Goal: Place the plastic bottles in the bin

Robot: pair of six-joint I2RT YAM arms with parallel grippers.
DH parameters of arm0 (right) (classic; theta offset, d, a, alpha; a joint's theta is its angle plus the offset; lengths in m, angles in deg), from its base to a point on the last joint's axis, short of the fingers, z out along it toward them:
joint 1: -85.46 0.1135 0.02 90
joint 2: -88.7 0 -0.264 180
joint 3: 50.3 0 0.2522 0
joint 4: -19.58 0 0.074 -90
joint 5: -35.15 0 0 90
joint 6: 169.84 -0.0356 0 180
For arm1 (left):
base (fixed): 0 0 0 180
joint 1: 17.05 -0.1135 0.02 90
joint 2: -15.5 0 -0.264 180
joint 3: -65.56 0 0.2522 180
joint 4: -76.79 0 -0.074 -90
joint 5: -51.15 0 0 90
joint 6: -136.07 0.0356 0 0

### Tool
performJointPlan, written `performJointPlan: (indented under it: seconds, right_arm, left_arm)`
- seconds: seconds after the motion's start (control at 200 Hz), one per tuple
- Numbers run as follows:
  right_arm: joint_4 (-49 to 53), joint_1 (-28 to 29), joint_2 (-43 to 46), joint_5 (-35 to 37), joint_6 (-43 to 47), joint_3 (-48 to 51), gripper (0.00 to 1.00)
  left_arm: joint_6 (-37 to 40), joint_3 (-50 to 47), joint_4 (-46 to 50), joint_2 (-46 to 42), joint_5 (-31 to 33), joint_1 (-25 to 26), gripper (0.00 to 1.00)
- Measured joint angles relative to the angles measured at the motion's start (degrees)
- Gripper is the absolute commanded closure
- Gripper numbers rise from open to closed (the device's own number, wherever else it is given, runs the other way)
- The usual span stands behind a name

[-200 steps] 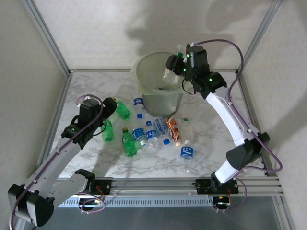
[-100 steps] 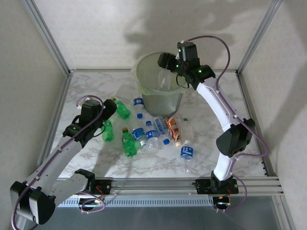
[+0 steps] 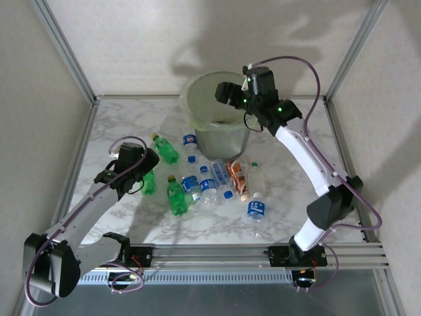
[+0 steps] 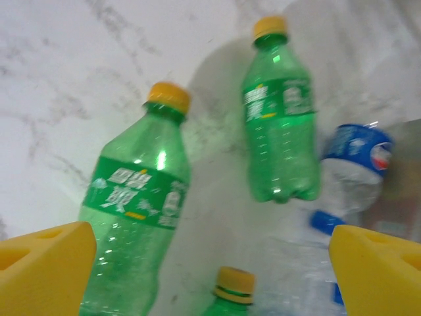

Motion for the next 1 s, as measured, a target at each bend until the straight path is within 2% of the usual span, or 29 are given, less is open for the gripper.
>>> performJointPlan:
  seconds: [0.24, 0.461, 1.001]
  right_arm:
    - [-3.89, 3.37, 14.82, 2.64, 0.63, 17.09, 0.17]
    - [-6.25, 5.14, 23.17, 2.25, 0.63, 28.15, 0.15]
    - [-7.06, 6.34, 24.09, 1.77, 0.63, 30.73, 0.11]
  left_arm:
    - [1.05, -0.92, -0.44, 2.84, 0.07, -1.01, 0.09]
    - [2.38, -0.94, -2.54, 8.13, 0.07, -1.81, 0.08]
    - [3.39, -0.83, -7.5, 16.48, -1.9, -4.17, 0.13]
